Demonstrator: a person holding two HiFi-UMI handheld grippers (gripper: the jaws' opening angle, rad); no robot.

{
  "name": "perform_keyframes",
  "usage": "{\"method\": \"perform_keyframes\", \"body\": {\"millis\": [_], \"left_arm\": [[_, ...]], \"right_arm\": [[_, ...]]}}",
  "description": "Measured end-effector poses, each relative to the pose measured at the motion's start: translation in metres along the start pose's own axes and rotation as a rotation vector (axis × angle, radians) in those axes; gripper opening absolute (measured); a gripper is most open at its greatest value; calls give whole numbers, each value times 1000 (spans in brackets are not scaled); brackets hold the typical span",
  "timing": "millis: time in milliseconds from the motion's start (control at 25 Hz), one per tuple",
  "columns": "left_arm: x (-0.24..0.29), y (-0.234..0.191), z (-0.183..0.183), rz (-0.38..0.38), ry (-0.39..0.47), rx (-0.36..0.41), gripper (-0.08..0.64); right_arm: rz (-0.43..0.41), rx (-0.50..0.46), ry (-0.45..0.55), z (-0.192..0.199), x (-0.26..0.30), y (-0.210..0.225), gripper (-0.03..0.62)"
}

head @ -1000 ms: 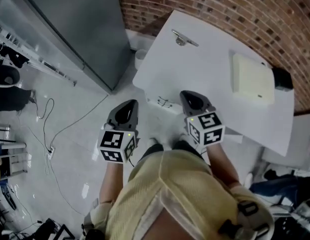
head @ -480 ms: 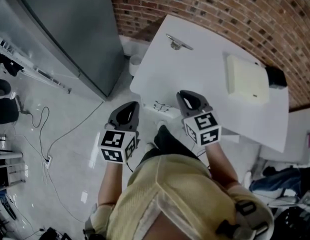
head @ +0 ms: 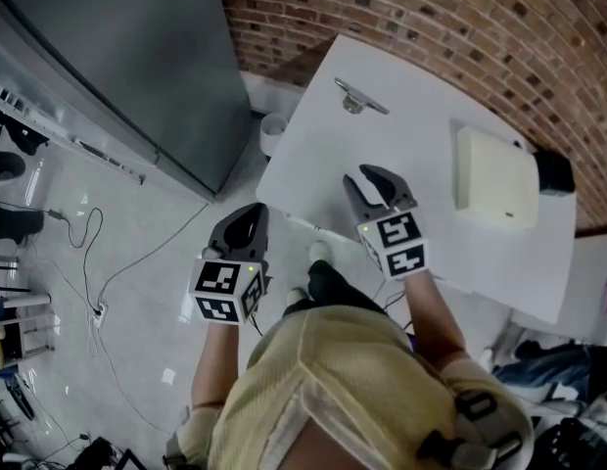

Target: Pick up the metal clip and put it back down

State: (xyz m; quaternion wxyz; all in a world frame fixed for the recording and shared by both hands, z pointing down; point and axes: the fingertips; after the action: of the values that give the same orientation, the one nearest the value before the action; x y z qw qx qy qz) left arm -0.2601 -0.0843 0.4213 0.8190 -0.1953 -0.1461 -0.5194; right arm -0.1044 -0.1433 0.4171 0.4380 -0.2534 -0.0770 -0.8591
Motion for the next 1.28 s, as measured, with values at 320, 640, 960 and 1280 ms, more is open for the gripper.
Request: {"method": "perform_keyframes", "body": {"millis": [320, 640, 960, 1280], "left_arm": [[46, -13, -15, -18, -28, 60, 12], [84, -15, -24, 0, -70, 81, 12], [115, -17, -33, -26, -92, 74, 12], [137, -22, -32, -45, -117, 82, 12]], "right_arm": [[51, -51, -22, -5, 35, 48, 104], [108, -114, -54, -7, 67, 87, 104], [138, -171, -95, 15, 100, 109, 104], [129, -217, -123, 30, 133, 111, 104]]}}
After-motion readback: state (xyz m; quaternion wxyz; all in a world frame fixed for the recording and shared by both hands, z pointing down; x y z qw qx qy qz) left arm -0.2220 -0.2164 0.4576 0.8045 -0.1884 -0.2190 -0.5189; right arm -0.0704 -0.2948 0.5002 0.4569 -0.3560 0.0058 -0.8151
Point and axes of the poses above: the fingertips, and each gripper's own axes: x forward along the fingers, y to its right, z out of its underside, and after that the axes turned 3 degrees about -z, right-handed
